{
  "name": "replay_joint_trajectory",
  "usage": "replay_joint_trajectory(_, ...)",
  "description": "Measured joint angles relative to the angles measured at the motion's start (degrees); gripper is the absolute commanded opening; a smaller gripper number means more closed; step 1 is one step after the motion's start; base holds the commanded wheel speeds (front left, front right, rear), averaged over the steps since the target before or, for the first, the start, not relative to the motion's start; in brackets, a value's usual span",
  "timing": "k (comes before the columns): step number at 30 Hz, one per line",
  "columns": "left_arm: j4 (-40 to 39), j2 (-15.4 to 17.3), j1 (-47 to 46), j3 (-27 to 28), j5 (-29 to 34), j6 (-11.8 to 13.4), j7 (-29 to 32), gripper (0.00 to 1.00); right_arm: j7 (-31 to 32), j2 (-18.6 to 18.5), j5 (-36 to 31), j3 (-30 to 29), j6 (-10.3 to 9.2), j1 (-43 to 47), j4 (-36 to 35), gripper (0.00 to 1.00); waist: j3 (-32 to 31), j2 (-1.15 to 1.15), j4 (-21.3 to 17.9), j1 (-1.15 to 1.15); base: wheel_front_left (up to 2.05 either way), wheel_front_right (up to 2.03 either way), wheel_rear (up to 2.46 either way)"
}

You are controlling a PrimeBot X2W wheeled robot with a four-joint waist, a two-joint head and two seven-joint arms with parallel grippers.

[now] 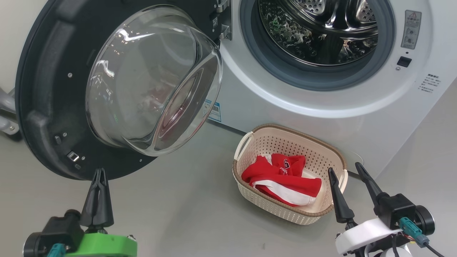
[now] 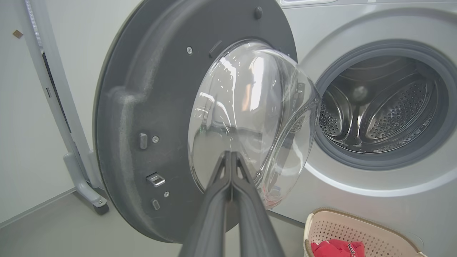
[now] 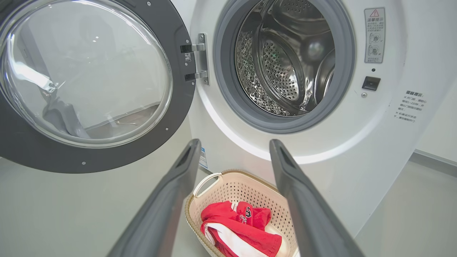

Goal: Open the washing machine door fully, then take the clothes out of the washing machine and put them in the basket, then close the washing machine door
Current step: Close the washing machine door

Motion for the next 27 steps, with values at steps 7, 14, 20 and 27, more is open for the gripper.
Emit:
replay_joint_trajectory(7, -5.9, -0.8, -0.4, 1.1, -14.0, -5.0, -0.9, 0.0, 0.0, 0.0, 0.0, 0.0, -0.01, 0.0, 0.0, 1.0, 0.2, 0.0, 0.0, 0.0, 0.0, 0.0, 0.0)
replay_joint_trajectory(14, -12.2, -0.9, -2.1, 3.4, -33.1, -10.5, -1.1, 0.0, 0.0, -0.2, -0.1, -0.1, -0.07, -0.1, -0.2, 1.0, 0.6, 0.0, 0.1, 0.0, 0.0, 0.0, 0.0)
replay_joint_trajectory(20, -16.7, -1.0, -5.0, 7.4, -44.5, -11.3, -1.6, 0.0, 0.0, -0.3, -0.1, -0.4, -0.11, -0.1, -0.6, 1.0, 1.0, 0.0, 0.1, 0.0, 0.0, 0.0, 0.0)
replay_joint_trajectory(27, -19.1, -0.4, -10.6, 15.5, -51.4, -11.3, -1.5, 0.0, 0.4, -0.6, -0.1, -0.7, -0.53, -0.1, -1.0, 1.0, 1.4, 0.0, 0.2, 0.0, 0.0, 0.0, 0.0)
